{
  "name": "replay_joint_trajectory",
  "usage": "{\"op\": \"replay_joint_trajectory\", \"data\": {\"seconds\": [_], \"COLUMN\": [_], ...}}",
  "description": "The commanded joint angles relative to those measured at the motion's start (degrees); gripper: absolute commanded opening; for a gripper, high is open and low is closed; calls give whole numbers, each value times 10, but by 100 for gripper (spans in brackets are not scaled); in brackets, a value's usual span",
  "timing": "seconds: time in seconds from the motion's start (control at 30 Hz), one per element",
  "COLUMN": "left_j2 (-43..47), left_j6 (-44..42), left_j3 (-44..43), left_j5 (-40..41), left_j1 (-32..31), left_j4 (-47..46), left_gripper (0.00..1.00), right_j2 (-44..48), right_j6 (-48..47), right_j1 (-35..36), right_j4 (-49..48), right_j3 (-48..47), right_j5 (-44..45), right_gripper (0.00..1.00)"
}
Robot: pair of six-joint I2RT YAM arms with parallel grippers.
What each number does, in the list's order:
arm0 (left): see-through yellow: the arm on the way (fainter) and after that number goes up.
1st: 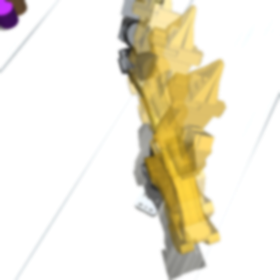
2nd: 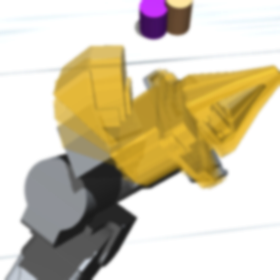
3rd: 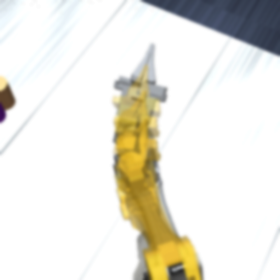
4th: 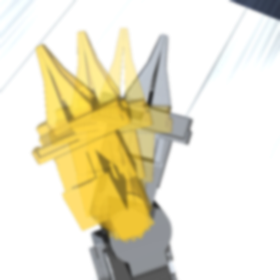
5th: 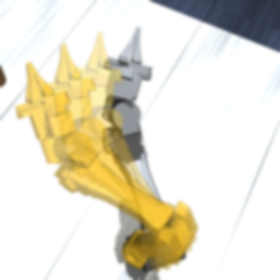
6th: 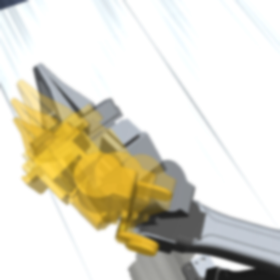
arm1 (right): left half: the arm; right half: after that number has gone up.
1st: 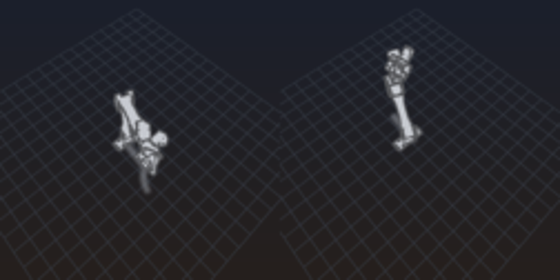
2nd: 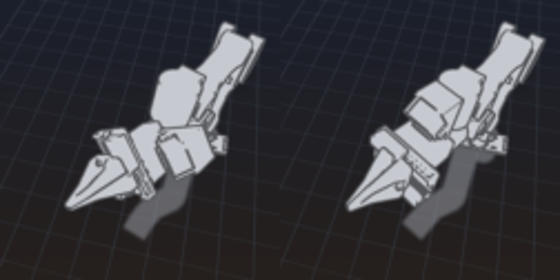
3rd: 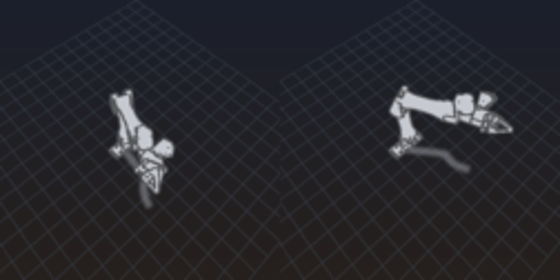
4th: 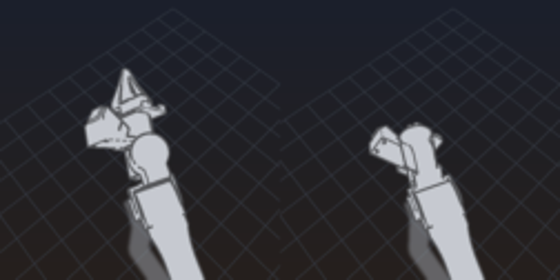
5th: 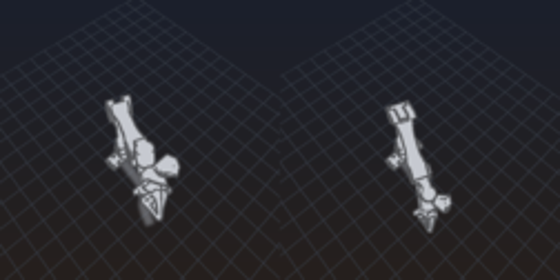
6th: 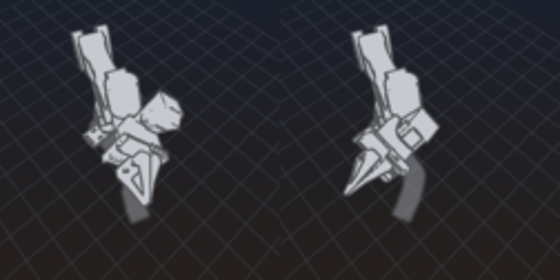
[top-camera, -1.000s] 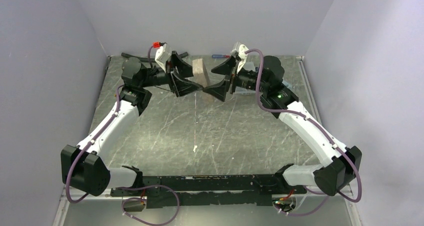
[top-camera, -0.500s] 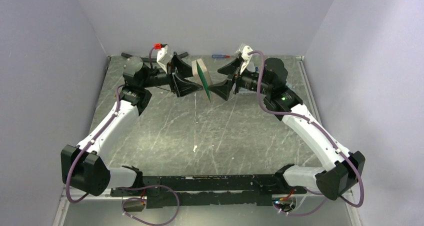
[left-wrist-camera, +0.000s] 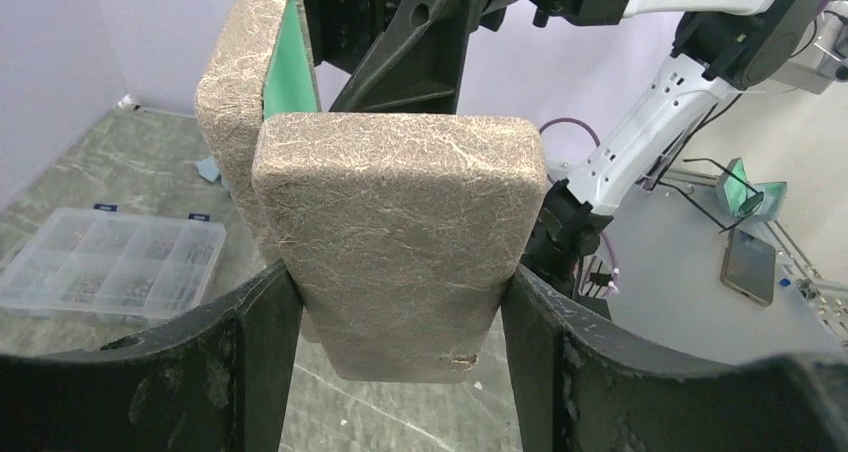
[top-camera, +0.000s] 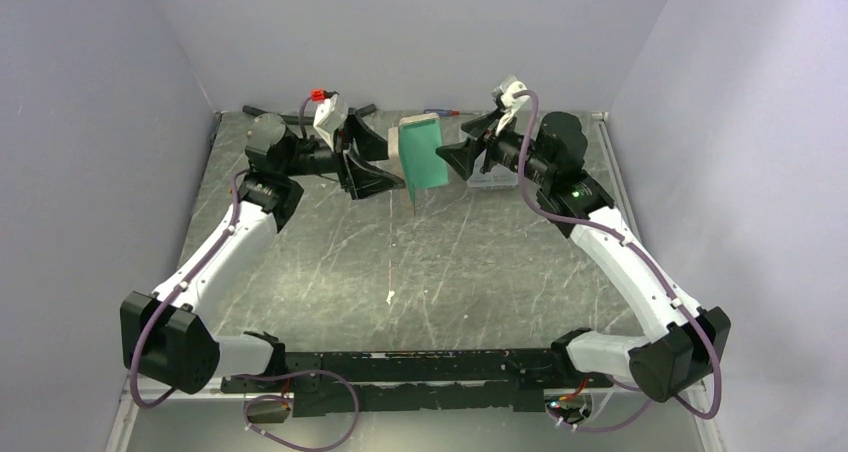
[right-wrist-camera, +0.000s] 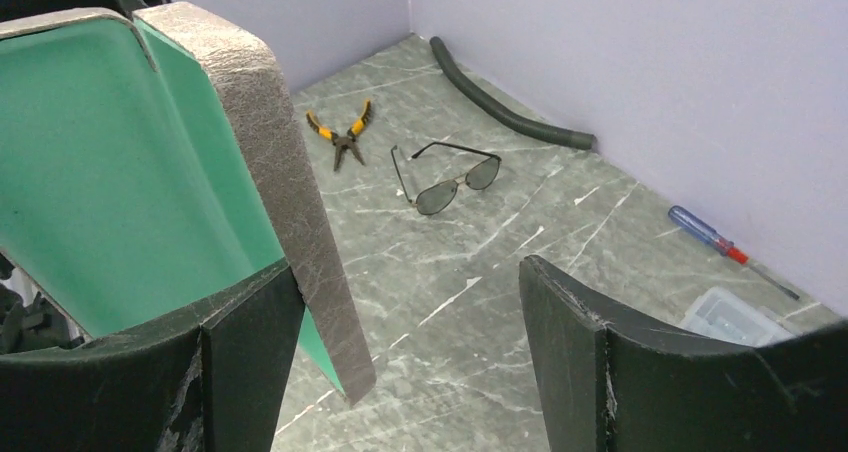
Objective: Organize the sunglasses
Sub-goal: Open the sunglasses case.
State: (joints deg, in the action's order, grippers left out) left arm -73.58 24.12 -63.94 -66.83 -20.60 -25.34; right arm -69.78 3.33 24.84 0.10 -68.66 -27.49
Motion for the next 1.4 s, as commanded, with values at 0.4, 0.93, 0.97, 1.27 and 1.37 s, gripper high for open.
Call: {"op": "replay_joint_trajectory", "data": {"seconds": [0.4,0.93,0.97,1.27,1.37], "left_j2": [38,42,42,57,70], "left_j6": [60,77,76,12,-46], "left_j3": [34,50,52,63,60], "left_j5": [-11,-7,-7,-9,-9], "left_j1": [21,32,33,62,86], "left_j4": [-98,-119,-117,-40,40], "left_gripper": [3,3,3,78,94], "right_j2": [-4,-35,-37,-18,-22], "right_j6": [27,50,44,-48,-105], "right_j1": [-15,-15,-16,-23,-23], "right_j4": [-103,-120,-108,-11,70], "right_j3": [68,59,52,23,-4], "right_j5": [-136,-197,-199,-164,-105], "right_gripper": [76,21,12,0,0]}}
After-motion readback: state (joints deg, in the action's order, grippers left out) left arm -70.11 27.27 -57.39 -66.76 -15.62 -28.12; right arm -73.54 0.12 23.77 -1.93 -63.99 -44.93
